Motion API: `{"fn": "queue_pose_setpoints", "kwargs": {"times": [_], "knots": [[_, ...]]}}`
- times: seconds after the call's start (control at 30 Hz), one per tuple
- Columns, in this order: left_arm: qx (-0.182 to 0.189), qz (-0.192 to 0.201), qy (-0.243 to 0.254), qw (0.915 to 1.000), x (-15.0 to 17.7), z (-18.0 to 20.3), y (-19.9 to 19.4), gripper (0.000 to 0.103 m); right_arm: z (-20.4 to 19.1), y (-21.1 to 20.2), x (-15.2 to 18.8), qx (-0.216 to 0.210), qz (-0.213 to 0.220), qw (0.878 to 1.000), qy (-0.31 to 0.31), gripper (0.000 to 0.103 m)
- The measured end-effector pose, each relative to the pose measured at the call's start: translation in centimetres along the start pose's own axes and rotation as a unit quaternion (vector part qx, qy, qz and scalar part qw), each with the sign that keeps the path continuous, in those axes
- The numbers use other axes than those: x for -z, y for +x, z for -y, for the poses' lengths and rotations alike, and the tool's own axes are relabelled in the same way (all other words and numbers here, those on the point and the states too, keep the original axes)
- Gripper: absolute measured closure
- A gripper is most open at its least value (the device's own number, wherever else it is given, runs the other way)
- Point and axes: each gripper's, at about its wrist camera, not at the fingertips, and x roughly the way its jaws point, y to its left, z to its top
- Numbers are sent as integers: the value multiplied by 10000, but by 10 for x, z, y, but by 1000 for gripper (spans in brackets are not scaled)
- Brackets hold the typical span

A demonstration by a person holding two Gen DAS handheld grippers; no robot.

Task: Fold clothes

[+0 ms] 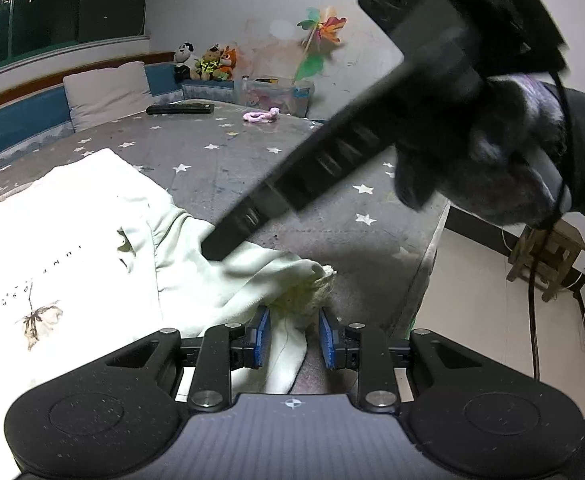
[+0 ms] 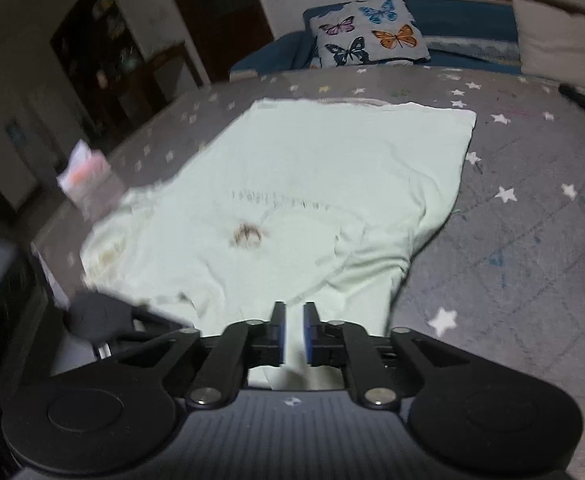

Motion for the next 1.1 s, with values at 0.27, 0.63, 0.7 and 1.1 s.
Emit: {"fn": "queue_pose_setpoints", "kwargs": {"times": [0.27, 0.63, 0.7, 1.1], "knots": [[63, -91, 83, 9999, 5, 4, 3, 71, -12, 15, 10, 8, -572, 9967, -571, 80], [153, -64, 140, 9998, 12, 12, 3, 64, -35, 42, -1, -50, -760, 9908, -1117, 79], [163, -62, 136, 9998, 12, 11, 3, 64, -38, 53, -3, -68, -835, 9900, -1134, 79], [213, -21, 162, 9996, 9, 9, 8, 64, 3, 17, -31, -259, -113, 9996, 10, 98]]}}
